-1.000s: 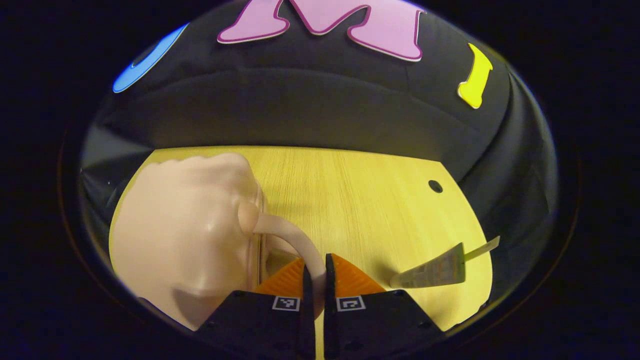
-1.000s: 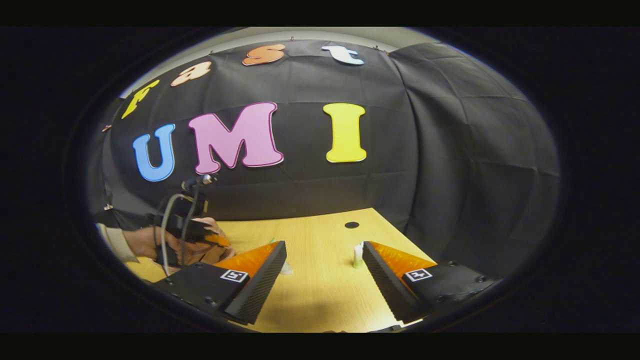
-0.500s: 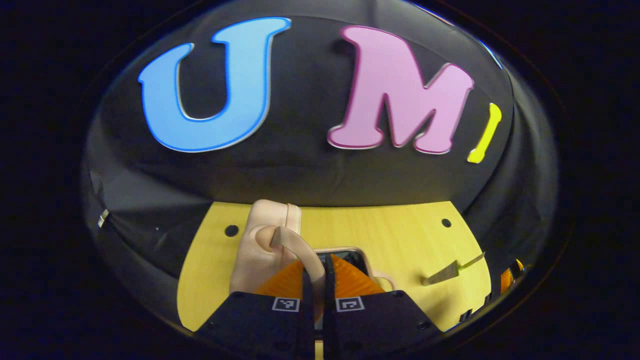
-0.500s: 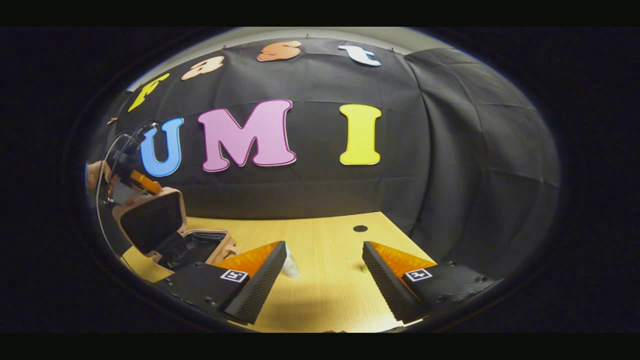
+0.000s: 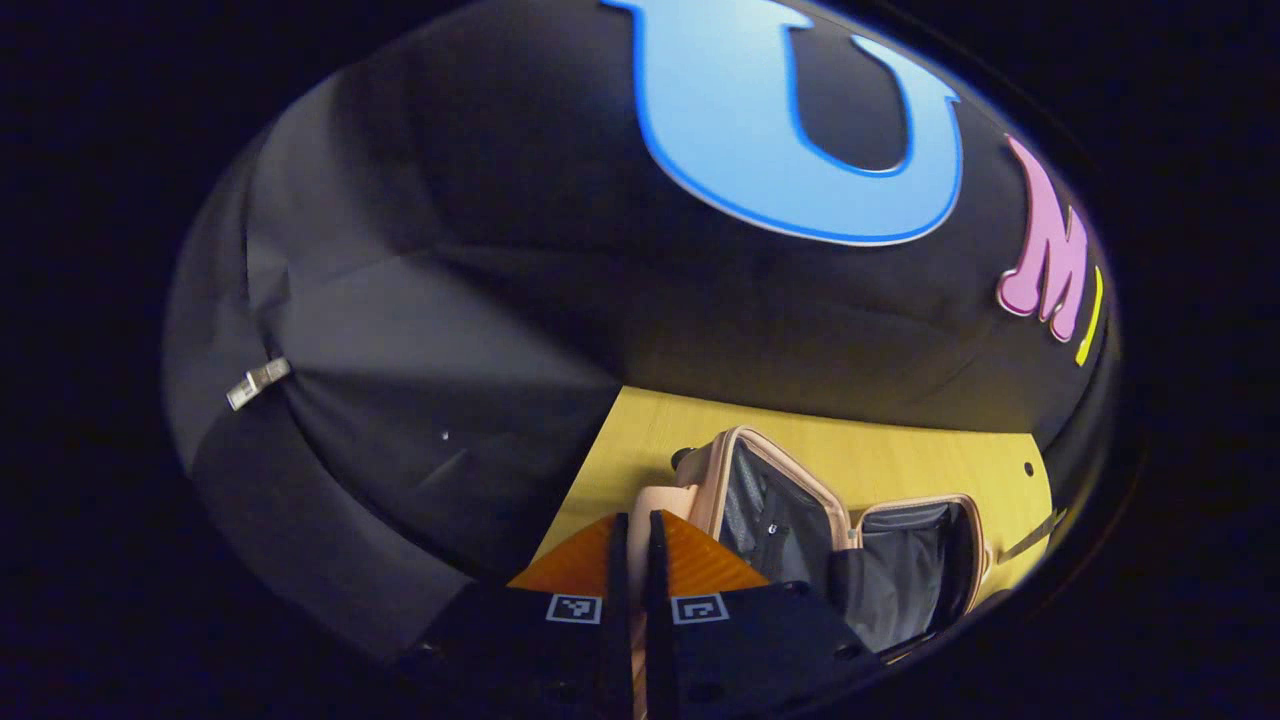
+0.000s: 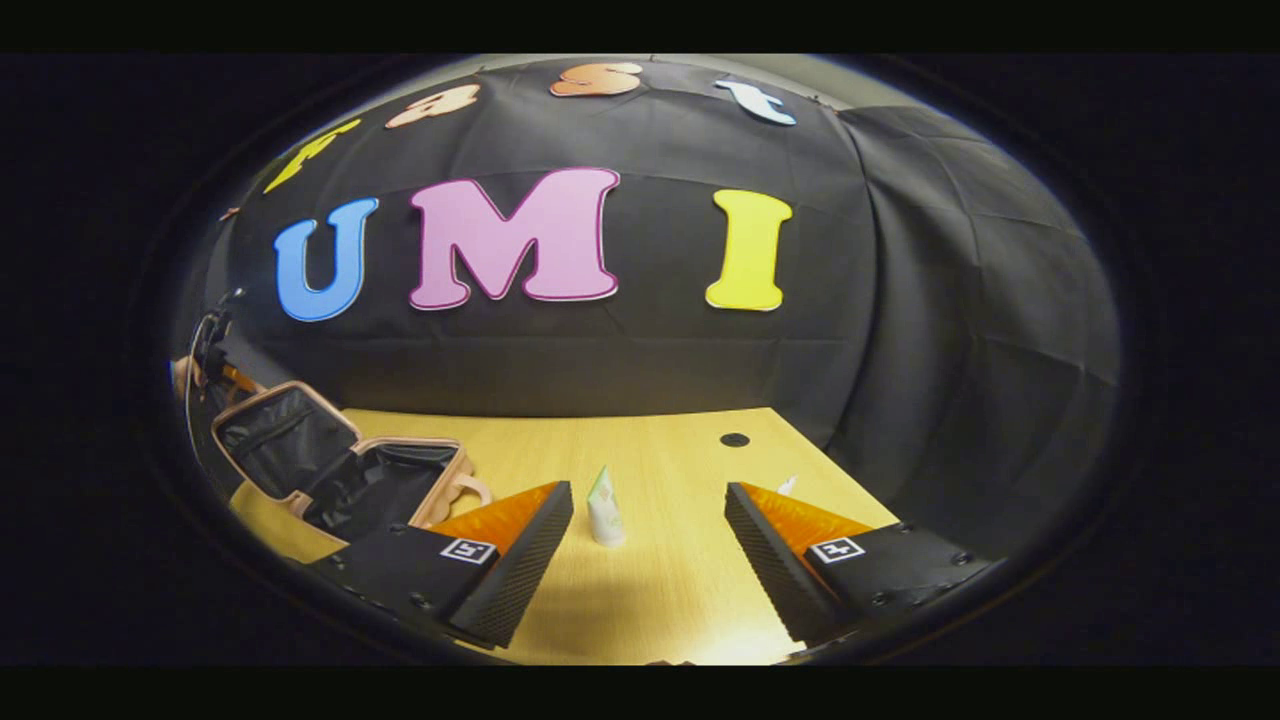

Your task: First open the suitcase, pack the skin care products into it, and then close the suitcase.

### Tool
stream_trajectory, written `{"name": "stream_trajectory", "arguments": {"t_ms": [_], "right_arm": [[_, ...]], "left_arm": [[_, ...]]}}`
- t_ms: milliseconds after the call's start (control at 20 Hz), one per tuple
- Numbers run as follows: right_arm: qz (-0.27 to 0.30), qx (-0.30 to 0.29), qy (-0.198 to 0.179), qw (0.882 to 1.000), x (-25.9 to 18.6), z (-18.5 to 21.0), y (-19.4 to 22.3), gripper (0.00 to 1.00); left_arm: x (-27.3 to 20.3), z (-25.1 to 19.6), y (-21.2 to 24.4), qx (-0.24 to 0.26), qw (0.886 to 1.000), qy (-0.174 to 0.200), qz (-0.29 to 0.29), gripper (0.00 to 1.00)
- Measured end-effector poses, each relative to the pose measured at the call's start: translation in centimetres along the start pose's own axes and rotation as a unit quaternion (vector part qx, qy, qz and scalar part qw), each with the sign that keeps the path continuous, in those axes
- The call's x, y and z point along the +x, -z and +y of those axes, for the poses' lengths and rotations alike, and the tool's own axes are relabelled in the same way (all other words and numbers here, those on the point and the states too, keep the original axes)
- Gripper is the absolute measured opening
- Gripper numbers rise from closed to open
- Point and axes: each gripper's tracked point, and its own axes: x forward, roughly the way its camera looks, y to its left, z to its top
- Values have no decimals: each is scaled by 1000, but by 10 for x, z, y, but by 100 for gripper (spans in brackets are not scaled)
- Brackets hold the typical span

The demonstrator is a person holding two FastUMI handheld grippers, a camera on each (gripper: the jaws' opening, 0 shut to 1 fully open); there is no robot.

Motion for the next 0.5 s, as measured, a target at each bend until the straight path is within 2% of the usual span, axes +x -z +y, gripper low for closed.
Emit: {"name": "stream_trajectory", "arguments": {"t_ms": [200,250,300,350,400,500], "right_arm": [[6,-7,6,1000,9,17,22,97],[10,-13,6,1000,10,19,28,97],[11,-18,8,1000,11,19,32,97],[11,-20,11,1000,10,17,34,96],[10,-20,14,1000,9,16,36,95],[5,-16,18,1000,7,11,34,96]], "left_arm": [[61,34,57,-48,998,12,26,11],[71,42,70,-55,998,7,34,14],[80,49,81,-60,997,-3,45,12],[86,54,88,-67,996,-21,47,14],[84,65,85,-59,996,-55,34,24],[67,69,59,-41,996,-72,-32,51]]}}
